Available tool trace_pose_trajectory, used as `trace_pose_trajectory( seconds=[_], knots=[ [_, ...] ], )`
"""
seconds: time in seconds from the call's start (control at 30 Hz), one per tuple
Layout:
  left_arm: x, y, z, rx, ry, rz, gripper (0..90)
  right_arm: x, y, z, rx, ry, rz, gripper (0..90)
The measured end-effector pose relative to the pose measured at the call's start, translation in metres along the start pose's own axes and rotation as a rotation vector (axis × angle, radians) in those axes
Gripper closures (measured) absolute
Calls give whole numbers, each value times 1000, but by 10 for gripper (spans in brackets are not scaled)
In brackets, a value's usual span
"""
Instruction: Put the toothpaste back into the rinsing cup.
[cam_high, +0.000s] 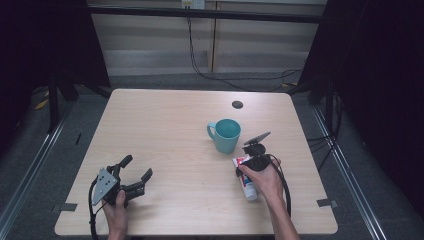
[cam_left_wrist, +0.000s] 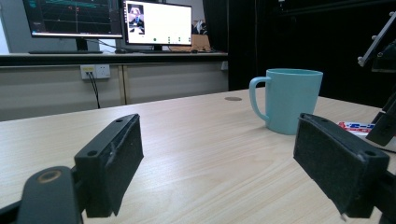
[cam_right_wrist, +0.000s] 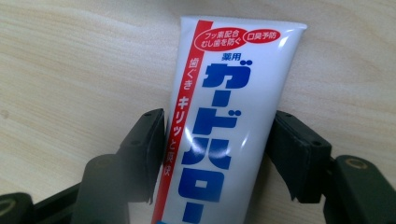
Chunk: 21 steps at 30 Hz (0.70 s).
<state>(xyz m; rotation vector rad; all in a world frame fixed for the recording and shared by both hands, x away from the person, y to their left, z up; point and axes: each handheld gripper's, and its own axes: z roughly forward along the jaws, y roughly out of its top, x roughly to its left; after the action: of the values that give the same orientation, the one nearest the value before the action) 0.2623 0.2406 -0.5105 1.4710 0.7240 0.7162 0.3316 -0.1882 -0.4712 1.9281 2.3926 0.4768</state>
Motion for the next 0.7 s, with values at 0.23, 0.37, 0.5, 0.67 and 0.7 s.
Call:
trace_pose_trajectory(
  seconds=[0.23,0.37,0.5,0.67,0.7],
  knots=[
    [-1,0,0,0,-5,-5,156,2,2,1,22,-19,-45,389],
    [0,0,0,1,-5,-1,156,5,2,1,22,-43,-75,434],
    [-1,0,0,-1,1,-3,156,5,1,0,24,-40,-85,477],
    [0,0,0,0,-3,0,156,5,1,-1,18,-33,-76,562],
    [0,0,0,0,-3,0,156,5,1,-1,18,-33,-76,562]
  ],
)
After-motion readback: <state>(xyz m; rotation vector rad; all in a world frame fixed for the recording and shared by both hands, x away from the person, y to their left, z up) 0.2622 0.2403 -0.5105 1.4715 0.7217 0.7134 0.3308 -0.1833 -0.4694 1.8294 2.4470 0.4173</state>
